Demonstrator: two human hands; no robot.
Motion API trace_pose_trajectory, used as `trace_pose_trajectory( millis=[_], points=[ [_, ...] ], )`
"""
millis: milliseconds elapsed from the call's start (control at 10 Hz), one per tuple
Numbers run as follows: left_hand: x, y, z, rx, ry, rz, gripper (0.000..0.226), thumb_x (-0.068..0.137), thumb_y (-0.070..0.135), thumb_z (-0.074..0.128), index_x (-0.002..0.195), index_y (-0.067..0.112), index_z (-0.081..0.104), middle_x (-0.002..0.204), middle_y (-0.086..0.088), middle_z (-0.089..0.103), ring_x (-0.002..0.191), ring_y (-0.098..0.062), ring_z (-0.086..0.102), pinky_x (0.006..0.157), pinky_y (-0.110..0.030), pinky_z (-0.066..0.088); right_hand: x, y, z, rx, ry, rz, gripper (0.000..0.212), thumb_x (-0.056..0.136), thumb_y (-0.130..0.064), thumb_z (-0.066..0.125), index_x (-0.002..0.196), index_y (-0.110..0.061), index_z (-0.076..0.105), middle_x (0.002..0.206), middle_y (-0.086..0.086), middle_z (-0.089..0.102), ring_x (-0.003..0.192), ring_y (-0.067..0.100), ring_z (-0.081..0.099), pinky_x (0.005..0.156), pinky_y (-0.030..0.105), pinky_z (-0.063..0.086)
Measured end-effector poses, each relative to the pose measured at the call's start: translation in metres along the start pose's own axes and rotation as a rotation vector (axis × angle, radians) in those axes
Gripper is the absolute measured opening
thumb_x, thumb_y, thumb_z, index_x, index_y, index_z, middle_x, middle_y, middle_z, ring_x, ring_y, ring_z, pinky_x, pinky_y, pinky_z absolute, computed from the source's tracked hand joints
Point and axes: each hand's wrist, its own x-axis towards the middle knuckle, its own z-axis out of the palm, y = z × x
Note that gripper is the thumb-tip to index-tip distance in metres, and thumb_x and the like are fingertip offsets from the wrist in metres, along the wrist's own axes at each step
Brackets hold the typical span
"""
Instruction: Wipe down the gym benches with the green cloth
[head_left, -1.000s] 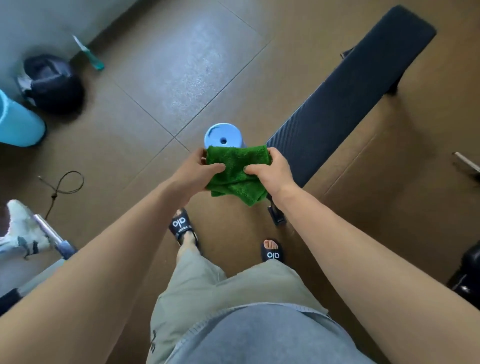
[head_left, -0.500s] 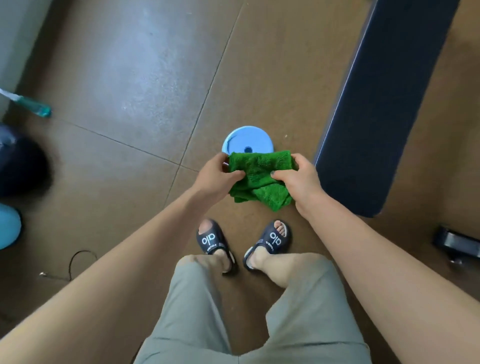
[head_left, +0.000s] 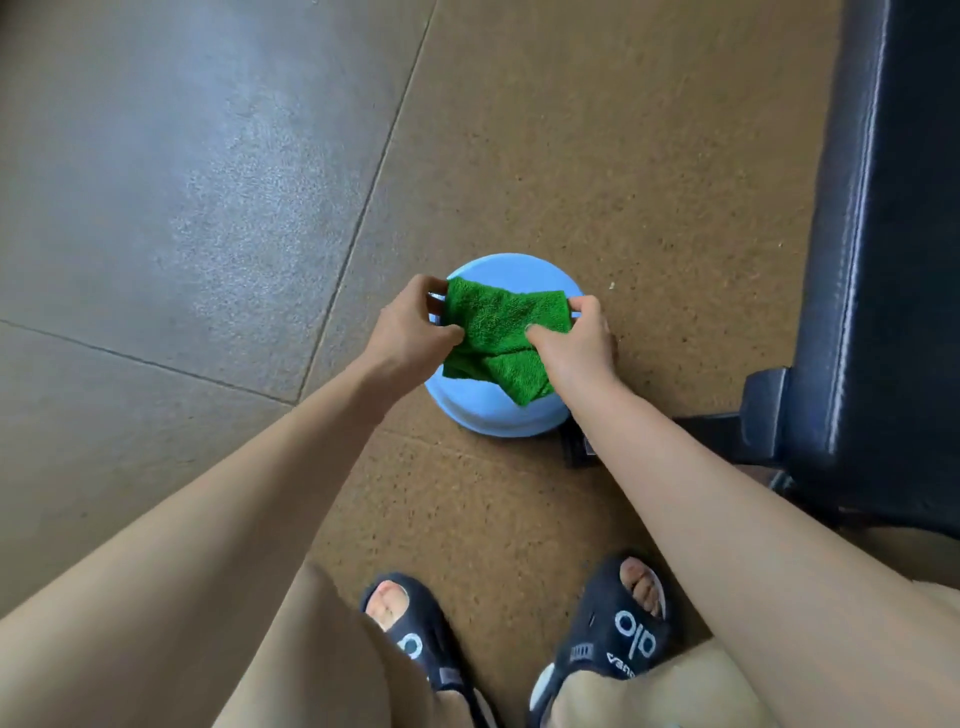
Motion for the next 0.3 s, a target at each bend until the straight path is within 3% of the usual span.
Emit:
trace_pose_trajectory(
  millis=[100, 200, 300],
  points=[
    [0.031, -0.028, 0.017, 0.058, -0.039, 0.057, 0.067, 0.068, 0.03, 0.063, 0.134, 0.024, 0.055, 0.115, -0.001, 0.066, 0.104, -0.027, 0.07, 0.094, -0.049, 0.059, 0.033, 0.029, 0.024, -0.124, 0.04, -0.079, 0.049, 0.091, -0.016, 0.065, 0.137, -0.011, 0.048, 0.137, 0.01, 0.055, 0.128, 0.03, 0.052, 0.104, 0.034, 0.039],
    [0.045, -0.037, 0.017, 0.193, -0.107, 0.185, 0.085, 0.073, 0.033, 0.068, 0.152, 0.022, 0.04, 0.13, -0.01, 0.061, 0.112, -0.032, 0.067, 0.101, -0.046, 0.054, 0.046, 0.045, 0.026, -0.222, 0.176, -0.238, 0.053, 0.089, -0.009, 0.062, 0.14, -0.01, 0.046, 0.14, 0.013, 0.047, 0.131, 0.033, 0.047, 0.107, 0.034, 0.032],
    [0.047, -0.031, 0.0, 0.245, -0.04, 0.291, 0.078, 0.087, 0.019, 0.08, 0.154, 0.024, 0.04, 0.134, -0.011, 0.059, 0.115, -0.027, 0.063, 0.104, -0.044, 0.051, 0.045, 0.037, 0.014, -0.082, 0.304, -0.334, 0.046, 0.09, -0.008, 0.063, 0.134, -0.011, 0.054, 0.131, 0.01, 0.056, 0.122, 0.028, 0.054, 0.106, 0.035, 0.039]
  ],
)
